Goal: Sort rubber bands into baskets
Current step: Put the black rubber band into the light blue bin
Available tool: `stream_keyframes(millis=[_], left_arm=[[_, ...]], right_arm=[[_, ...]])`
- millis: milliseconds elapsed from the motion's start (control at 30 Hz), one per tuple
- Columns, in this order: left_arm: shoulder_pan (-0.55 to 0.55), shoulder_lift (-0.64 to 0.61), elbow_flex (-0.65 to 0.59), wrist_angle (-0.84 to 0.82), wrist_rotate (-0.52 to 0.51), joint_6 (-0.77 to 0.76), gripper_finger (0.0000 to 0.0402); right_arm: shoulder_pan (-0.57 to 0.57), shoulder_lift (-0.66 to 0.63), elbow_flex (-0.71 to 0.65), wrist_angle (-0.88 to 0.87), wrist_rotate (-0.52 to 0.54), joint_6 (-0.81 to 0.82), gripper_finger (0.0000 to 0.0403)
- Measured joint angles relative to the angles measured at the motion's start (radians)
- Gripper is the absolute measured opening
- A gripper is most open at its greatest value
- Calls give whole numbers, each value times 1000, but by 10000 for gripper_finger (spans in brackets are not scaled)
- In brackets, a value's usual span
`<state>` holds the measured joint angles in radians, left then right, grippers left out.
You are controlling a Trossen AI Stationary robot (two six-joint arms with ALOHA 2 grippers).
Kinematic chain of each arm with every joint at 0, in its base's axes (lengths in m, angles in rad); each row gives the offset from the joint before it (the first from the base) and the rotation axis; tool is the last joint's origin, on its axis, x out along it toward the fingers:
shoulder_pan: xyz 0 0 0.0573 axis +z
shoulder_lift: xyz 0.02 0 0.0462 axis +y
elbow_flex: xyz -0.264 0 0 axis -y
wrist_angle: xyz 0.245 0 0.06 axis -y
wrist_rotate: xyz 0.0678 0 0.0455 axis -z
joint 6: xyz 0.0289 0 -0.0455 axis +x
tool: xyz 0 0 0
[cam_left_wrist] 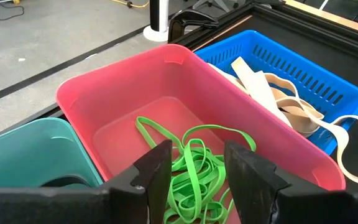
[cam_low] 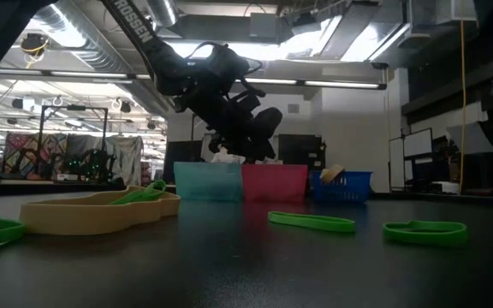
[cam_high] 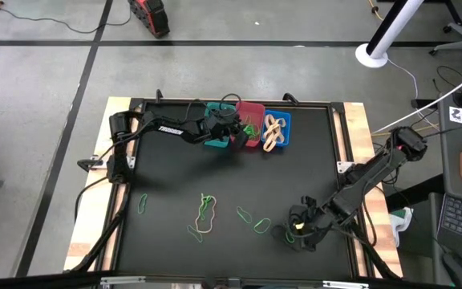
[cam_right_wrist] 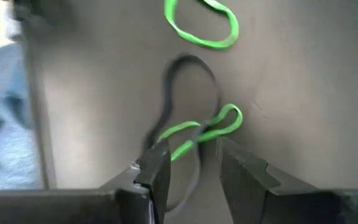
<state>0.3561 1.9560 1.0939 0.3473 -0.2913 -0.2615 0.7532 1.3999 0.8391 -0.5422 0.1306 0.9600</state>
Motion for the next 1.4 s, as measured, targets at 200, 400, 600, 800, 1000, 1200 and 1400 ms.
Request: stream_keyframes(millis=[200, 400, 600, 800, 1000, 1200, 1400], left_arm=[[0, 0, 0, 0, 0, 0, 143], [0, 0, 0, 0, 0, 0, 143], [0, -1, 0, 0, 0, 0, 143], [0, -1, 0, 0, 0, 0, 143], [-8, -1, 0, 0, 0, 3, 143], [-18, -3, 0, 0, 0, 61, 143], [-46, -42, -1, -2, 0, 88, 143]], right_arm=[[-1, 80, 0, -29, -31, 39, 131], [-1, 157, 0, 5, -63, 39, 131], [-1, 216, 0, 10, -73, 39, 131], [-1, 220, 0, 14, -82, 39, 92], [-1, 220, 0, 23, -96, 38, 10], [-37, 216, 0, 21, -131, -29, 6], [-132, 202, 36, -48, -143, -264, 4]])
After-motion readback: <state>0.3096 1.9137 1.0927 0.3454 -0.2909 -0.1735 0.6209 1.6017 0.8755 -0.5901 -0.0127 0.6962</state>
